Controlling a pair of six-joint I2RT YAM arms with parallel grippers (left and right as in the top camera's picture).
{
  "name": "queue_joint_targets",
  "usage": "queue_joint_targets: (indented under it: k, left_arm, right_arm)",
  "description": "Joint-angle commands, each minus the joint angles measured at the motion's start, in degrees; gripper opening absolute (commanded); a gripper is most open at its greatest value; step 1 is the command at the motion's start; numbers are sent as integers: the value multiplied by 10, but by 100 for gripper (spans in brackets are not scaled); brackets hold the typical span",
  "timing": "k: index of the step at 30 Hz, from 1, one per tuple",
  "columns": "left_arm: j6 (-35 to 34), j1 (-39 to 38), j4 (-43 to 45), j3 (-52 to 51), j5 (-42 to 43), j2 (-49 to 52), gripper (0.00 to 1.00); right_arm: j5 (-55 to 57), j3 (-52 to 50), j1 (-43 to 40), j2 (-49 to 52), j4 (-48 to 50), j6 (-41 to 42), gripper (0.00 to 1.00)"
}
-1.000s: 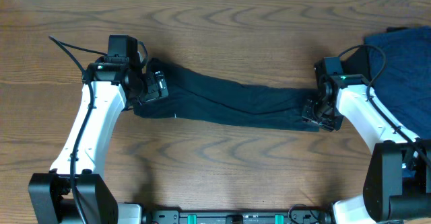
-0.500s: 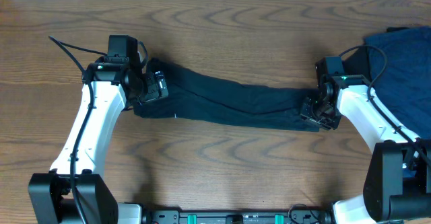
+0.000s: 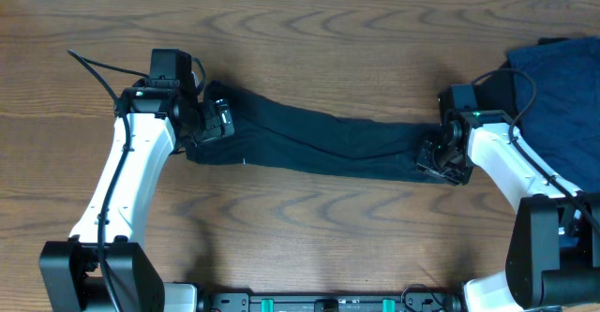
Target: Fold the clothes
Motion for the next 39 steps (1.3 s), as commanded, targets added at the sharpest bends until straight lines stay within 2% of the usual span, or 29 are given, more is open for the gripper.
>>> queue_joint_targets:
  k: [1, 6, 14, 20, 26, 28, 30, 33, 36, 39]
  left_arm:
    - [-1, 1, -2, -5, -4, 6, 98]
    - [-1, 1, -2, -5, -4, 6, 98]
    - [-1, 1, -2, -5, -4, 6, 98]
    - [-1, 1, -2, -5, -4, 6, 98]
    - [-1, 1, -2, -5, -4, 6, 98]
    - [-1, 1, -2, -5, -4, 6, 98]
    - [-1, 1, -2, -5, -4, 6, 98]
    - [-1, 1, -2, -5, -4, 6, 98]
    - [-1, 1, -2, -5, -4, 6, 98]
    - [-1, 1, -2, -5, -4, 6, 98]
  right_arm:
    - [-2, -3, -4, 2, 5, 8, 25]
    - [-2, -3, -8, 2, -1, 3, 2]
    - [29, -3, -20, 2, -49, -25, 1]
    - [56, -3, -21, 2, -57, -27, 8]
    - [51, -3, -21, 2, -59, -28, 20]
    - [33, -3, -21, 2, -60, -63, 25]
    - [2, 2, -22, 2, -68, -128, 36]
    - [-3, 42, -23, 2, -136, -195, 46]
    - [2, 105, -24, 2, -205, -194, 52]
    - [-23, 166, -22, 2, -238, -192, 54]
